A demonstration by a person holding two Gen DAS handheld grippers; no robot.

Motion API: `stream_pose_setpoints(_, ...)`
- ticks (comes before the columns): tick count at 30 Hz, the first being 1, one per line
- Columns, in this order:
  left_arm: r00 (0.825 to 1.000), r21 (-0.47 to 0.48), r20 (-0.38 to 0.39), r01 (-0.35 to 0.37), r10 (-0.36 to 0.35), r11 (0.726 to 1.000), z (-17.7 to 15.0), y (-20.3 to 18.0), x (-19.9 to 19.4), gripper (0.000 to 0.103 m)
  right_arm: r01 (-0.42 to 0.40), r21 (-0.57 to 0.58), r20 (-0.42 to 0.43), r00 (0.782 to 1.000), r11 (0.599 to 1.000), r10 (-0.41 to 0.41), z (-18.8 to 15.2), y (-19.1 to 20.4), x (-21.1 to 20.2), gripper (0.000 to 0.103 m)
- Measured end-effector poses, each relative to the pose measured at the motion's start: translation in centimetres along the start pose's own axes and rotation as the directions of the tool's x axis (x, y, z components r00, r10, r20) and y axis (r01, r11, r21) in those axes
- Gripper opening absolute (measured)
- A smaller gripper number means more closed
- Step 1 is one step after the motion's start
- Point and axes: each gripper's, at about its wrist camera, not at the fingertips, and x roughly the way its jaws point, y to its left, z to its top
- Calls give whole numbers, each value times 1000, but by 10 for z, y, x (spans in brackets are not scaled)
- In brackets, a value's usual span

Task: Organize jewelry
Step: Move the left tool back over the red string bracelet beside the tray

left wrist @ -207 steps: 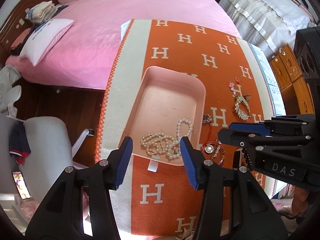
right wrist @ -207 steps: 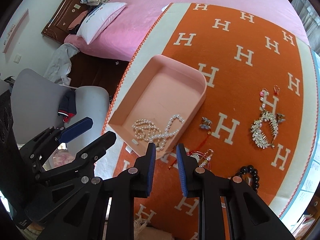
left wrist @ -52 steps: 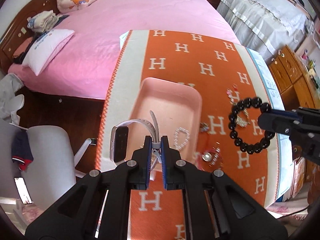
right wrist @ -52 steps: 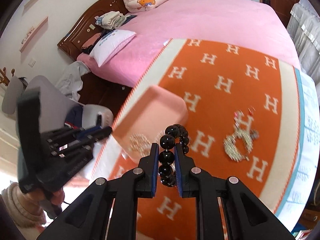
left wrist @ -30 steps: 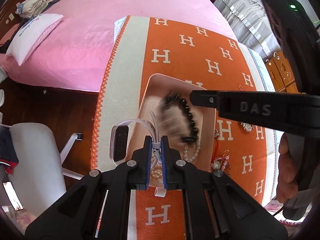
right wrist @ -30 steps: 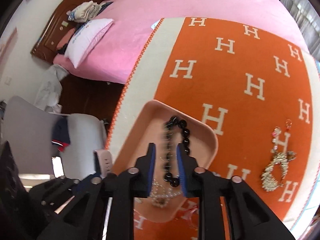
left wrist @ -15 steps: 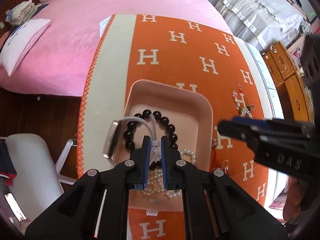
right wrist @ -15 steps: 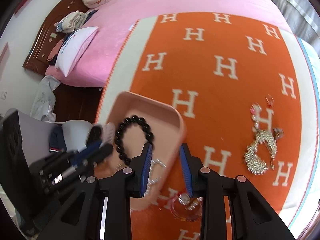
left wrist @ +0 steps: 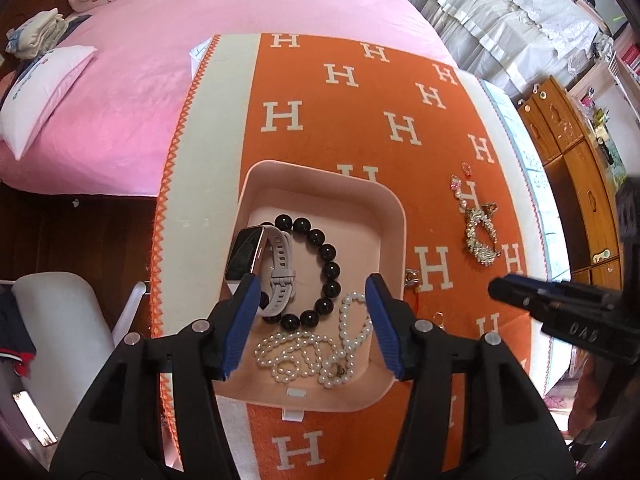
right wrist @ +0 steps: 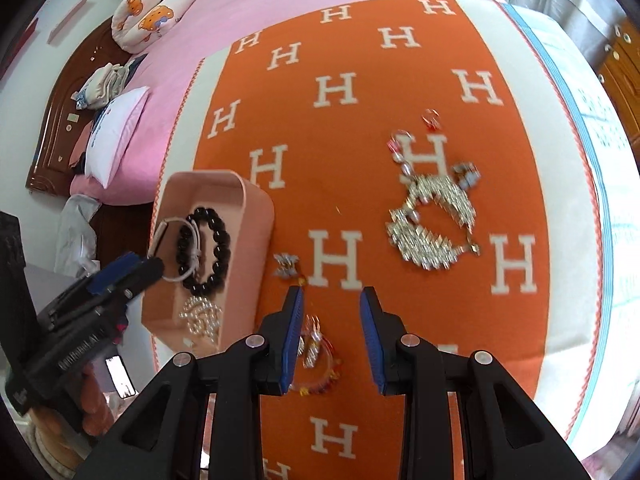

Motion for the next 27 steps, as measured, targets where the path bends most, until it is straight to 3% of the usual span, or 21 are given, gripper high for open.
stream_pose_setpoints(9, 995, -4, 85, 52, -52, 999, -20, 14, -52, 52, 16, -46, 18, 1000, 999, -15, -37, 2, -16, 29)
stream_pose_setpoints(17, 990, -7, 139, 40, -39, 999, -48, 28, -91, 52, 18, -73, 72, 997, 997, -12, -56, 0, -42, 29)
stream_pose_setpoints(27, 989, -30, 146, 22, -17, 999, -77, 30, -94, 52, 3, -77, 75, 997, 997, 3, -77, -3, -48, 29)
